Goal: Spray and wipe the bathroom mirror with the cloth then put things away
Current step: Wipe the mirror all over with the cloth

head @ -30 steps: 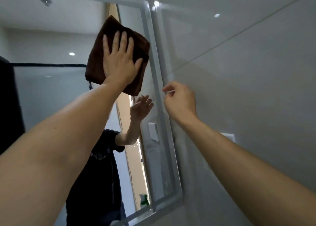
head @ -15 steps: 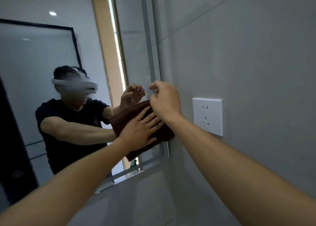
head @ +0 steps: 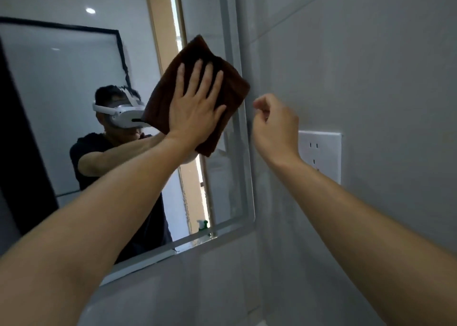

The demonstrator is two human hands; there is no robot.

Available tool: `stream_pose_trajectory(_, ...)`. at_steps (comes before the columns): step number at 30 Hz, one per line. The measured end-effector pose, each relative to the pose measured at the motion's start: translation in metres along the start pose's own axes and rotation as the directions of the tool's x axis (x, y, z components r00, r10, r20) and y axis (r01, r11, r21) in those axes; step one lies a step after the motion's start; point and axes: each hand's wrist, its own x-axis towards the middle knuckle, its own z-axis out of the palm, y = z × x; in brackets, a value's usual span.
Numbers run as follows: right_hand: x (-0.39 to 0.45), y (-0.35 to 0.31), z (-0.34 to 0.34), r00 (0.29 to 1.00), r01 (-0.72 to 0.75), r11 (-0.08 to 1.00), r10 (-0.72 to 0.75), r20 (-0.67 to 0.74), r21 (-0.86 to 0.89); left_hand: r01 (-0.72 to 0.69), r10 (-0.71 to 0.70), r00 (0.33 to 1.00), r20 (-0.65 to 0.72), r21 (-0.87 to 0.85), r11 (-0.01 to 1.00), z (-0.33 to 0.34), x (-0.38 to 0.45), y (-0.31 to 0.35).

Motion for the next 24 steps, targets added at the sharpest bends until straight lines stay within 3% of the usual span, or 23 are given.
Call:
stream_pose_trajectory(2,-0.011,0.007,0.004,0.999,-0.036,0.999,0.035,0.024,0.014,-0.044,0.044,0.999,0.012,-0.048,0.998,0.014,-0.029,0.035)
stream_pose_trajectory(7,-0.046,0.031,0.017,0.98,-0.17,0.985,0.167,0.109,0.022,-0.315,0.333,0.938,0.095,-0.171,0.934,0.045,-0.133,0.107)
stream_pose_trajectory(11,-0.075,0.044,0.019,0.968,-0.204,0.979,0.201,0.148,0.007,-0.519,0.566,0.793,0.226,-0.238,0.821,0.049,-0.198,0.13)
stream_pose_trajectory(16,-0.084,0.033,0.012,0.971,-0.211,0.977,0.208,0.117,0.015,-0.657,0.699,0.666,0.261,-0.238,0.715,0.04,-0.191,0.098)
stream_pose_trajectory(20,-0.073,0.01,0.008,0.979,-0.183,0.983,0.179,0.101,0.025,-0.66,0.682,0.705,0.194,-0.172,0.731,0.02,-0.149,0.029)
stream_pose_trajectory(24,-0.062,-0.009,0.013,0.978,-0.199,0.974,0.19,0.085,0.112,-0.515,0.512,0.848,0.139,-0.017,0.857,-0.01,-0.068,-0.056)
